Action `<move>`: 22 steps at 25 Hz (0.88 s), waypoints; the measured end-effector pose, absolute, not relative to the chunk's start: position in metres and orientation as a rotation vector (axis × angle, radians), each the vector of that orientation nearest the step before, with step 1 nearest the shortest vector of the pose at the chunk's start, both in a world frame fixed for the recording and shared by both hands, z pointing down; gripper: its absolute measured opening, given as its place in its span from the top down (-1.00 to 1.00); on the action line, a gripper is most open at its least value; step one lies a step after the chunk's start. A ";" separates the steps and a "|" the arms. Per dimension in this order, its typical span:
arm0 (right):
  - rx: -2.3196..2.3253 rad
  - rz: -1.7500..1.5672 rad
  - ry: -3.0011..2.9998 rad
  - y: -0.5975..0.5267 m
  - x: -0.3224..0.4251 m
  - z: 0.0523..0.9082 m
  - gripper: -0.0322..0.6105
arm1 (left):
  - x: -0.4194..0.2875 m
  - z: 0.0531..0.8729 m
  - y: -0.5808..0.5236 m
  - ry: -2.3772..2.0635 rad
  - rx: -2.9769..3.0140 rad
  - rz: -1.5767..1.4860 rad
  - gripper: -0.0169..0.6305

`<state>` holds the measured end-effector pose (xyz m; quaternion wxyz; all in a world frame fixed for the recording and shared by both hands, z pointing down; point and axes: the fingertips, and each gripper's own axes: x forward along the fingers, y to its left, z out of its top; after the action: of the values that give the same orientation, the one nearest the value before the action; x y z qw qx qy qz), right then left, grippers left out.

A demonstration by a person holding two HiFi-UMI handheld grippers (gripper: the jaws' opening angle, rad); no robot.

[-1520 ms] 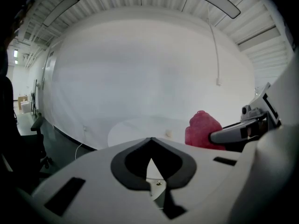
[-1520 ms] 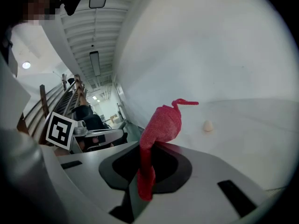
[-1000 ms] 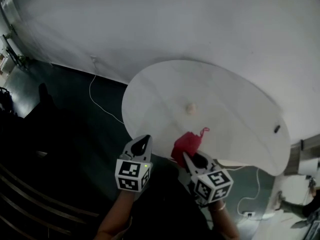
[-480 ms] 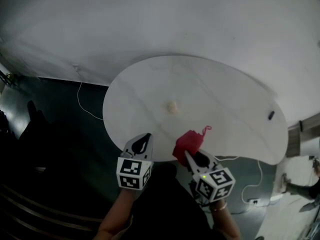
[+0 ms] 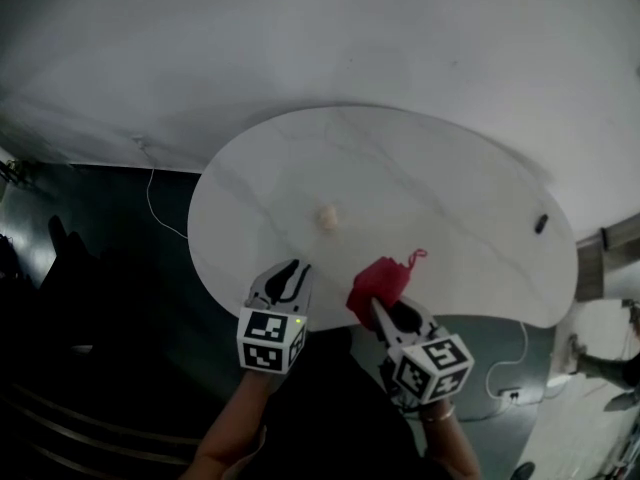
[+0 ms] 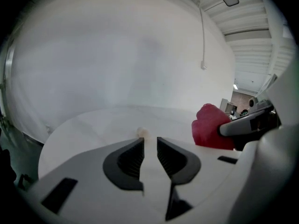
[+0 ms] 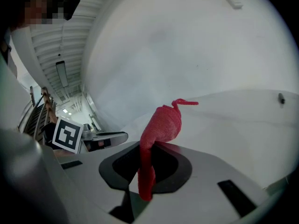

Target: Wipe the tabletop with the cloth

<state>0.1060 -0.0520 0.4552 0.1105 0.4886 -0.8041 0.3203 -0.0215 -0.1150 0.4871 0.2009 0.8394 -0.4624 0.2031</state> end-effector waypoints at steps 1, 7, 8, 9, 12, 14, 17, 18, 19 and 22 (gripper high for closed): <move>1.440 0.945 -2.362 -0.053 0.107 0.455 0.74 | -0.021 0.489 -0.117 -1.288 2.343 0.574 0.68; 1.457 0.974 -2.340 -0.057 0.114 0.459 0.74 | -0.016 0.499 -0.128 -1.268 2.339 0.621 0.51; 1.459 0.983 -2.337 -0.061 0.117 0.461 0.74 | -0.012 0.502 -0.132 -1.261 2.335 0.632 0.48; 1.460 0.991 -2.336 -0.064 0.121 0.462 0.74 | -0.008 0.505 -0.137 -1.251 2.331 0.638 0.46; 1.462 1.008 -2.332 -0.069 0.127 0.464 0.74 | 0.001 0.508 -0.144 -1.232 2.322 0.647 0.37; 1.463 1.013 -2.328 -0.070 0.128 0.466 0.74 | 0.004 0.512 -0.148 -1.226 2.320 0.655 0.31; 1.471 1.026 -2.322 -0.072 0.132 0.471 0.74 | 0.008 0.520 -0.156 -1.228 2.312 0.673 0.25; 1.472 1.030 -2.320 -0.073 0.132 0.472 0.74 | 0.008 0.523 -0.159 -1.233 2.309 0.678 0.24; 1.469 1.033 -2.320 -0.073 0.132 0.473 0.74 | 0.008 0.525 -0.162 -1.240 2.305 0.682 0.22; 1.467 1.038 -2.311 -0.074 0.134 0.473 0.74 | 0.009 0.531 -0.172 -1.258 2.280 0.701 0.20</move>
<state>0.1336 -0.0742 0.4727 0.1068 0.4983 -0.7848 0.3526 0.0094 -0.1715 0.5314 0.2205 0.8247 -0.4550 0.2535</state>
